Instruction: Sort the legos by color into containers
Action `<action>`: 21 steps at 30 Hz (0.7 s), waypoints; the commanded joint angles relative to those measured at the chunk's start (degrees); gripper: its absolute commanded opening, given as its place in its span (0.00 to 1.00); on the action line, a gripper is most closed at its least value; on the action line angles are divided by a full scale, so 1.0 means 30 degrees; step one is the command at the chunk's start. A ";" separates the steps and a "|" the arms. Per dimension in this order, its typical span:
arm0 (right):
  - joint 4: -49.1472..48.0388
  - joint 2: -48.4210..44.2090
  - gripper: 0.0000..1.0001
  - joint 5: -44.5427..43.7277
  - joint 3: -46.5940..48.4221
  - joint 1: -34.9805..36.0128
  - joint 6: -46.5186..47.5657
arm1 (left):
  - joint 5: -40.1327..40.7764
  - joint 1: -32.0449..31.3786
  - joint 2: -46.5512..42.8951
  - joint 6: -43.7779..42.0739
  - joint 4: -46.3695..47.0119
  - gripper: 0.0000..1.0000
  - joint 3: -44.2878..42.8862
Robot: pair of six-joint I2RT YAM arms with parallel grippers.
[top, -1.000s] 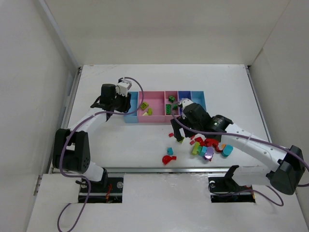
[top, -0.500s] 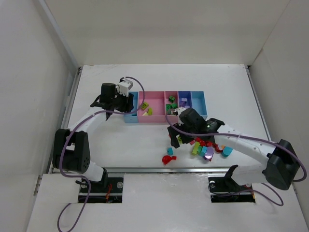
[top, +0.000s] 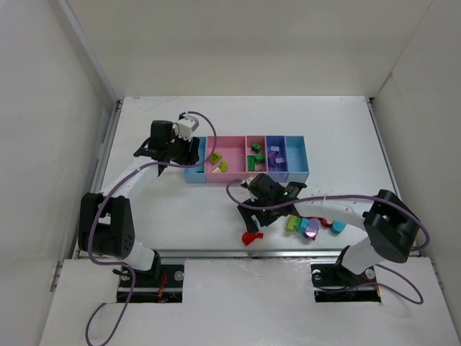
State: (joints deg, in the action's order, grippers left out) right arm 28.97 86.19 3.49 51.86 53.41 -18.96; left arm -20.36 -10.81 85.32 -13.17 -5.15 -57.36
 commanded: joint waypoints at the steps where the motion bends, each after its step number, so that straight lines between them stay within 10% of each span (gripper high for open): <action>1: -0.0985 0.0739 0.86 0.0127 0.0732 0.0127 -0.0418 | 0.0283 -0.0059 -0.0754 -0.0356 -0.0511 0.51 -0.0713; 17: -0.1425 0.1653 0.00 -0.0400 0.2545 0.0127 0.0576 | 0.0544 -0.0059 -0.1660 -0.0767 -0.1272 0.52 -0.0508; 21: -0.0401 0.1474 0.00 -0.0635 0.4390 0.0127 0.1833 | 0.0927 -0.0059 -0.2012 -0.1118 -0.1448 0.52 -0.0508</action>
State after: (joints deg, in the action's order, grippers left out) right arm 27.83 91.83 2.76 59.20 53.45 -17.10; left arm -18.50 -10.81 82.74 -15.22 -8.91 -57.36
